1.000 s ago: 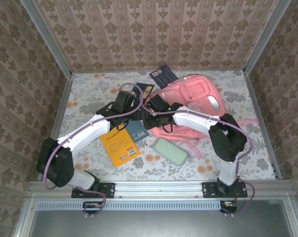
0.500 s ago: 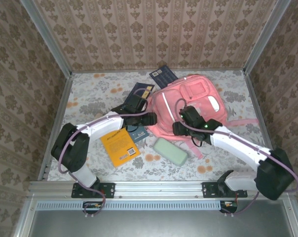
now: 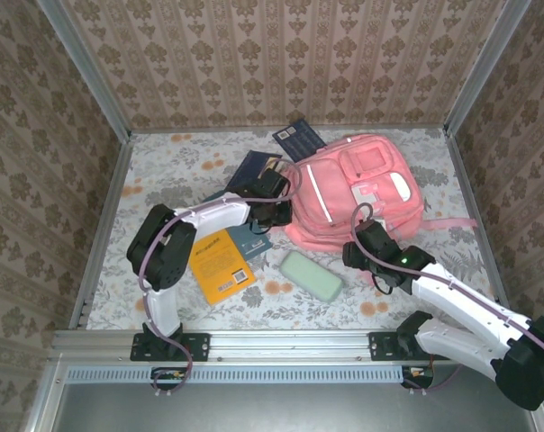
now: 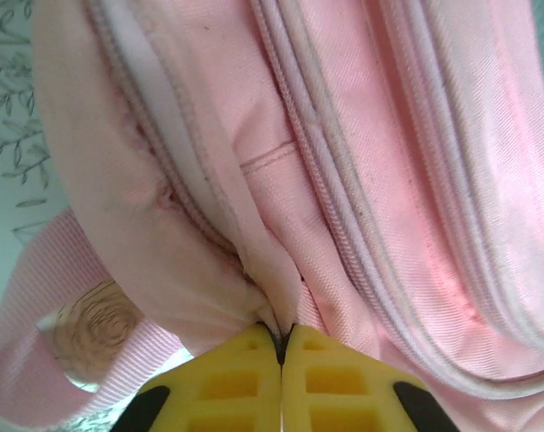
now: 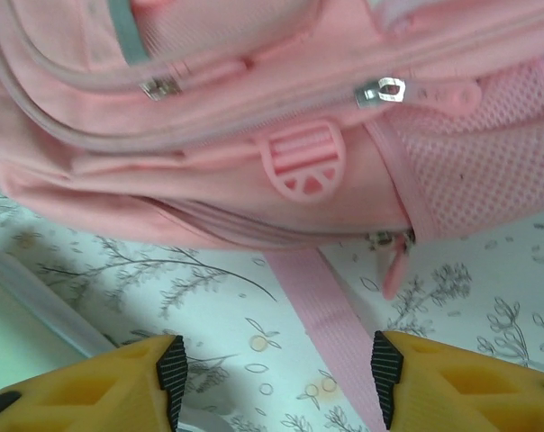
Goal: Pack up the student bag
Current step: Adjust the student bag at the top-right of the table.
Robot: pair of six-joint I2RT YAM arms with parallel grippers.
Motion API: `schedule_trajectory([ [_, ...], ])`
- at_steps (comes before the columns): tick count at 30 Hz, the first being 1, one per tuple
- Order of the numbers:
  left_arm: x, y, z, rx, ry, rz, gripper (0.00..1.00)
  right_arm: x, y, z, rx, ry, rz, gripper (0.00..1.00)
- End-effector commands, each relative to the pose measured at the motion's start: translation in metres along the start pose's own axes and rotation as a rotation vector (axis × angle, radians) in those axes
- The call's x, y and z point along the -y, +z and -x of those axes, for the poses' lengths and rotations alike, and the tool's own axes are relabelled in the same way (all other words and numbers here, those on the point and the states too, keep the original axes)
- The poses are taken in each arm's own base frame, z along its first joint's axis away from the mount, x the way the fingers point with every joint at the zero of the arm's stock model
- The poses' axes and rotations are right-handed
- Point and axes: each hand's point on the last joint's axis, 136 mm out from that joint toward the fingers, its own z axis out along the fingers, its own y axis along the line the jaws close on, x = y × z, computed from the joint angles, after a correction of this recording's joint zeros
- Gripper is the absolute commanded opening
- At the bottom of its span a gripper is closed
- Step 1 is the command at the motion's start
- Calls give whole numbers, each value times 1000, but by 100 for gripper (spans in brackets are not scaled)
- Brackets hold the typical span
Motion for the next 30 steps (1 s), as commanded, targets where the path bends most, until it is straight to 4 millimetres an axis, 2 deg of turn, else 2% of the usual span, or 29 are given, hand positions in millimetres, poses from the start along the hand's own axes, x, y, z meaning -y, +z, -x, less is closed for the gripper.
schedule_trajectory([
  [1,4,-5,16,15,-14,28,0,20,6,-13,-14,64,-65,57],
  [6,1,-18,40,57,-20,29,0,30,17,-23,-44,116,-71,52],
  [10,0,-23,53,78,-18,23,0,29,22,-14,-56,181,-43,52],
  [13,-4,-27,63,95,9,43,0,25,18,2,-34,156,-35,52],
  [16,-15,-39,85,126,31,80,0,12,16,21,-16,117,9,53],
  [19,-25,-48,107,150,22,68,0,-10,17,38,-9,64,90,52],
  [21,-29,-51,116,159,20,59,0,-25,20,51,-5,27,139,51],
  [22,-31,-52,120,161,21,56,0,-32,22,56,-9,5,155,45],
  [24,-32,-51,123,154,24,54,0,-41,26,65,-38,-30,158,41],
  [29,-32,-48,122,146,32,45,0,-54,42,80,-75,-104,146,45],
  [30,-32,-47,120,140,33,43,3,-56,49,79,-95,-119,138,46],
])
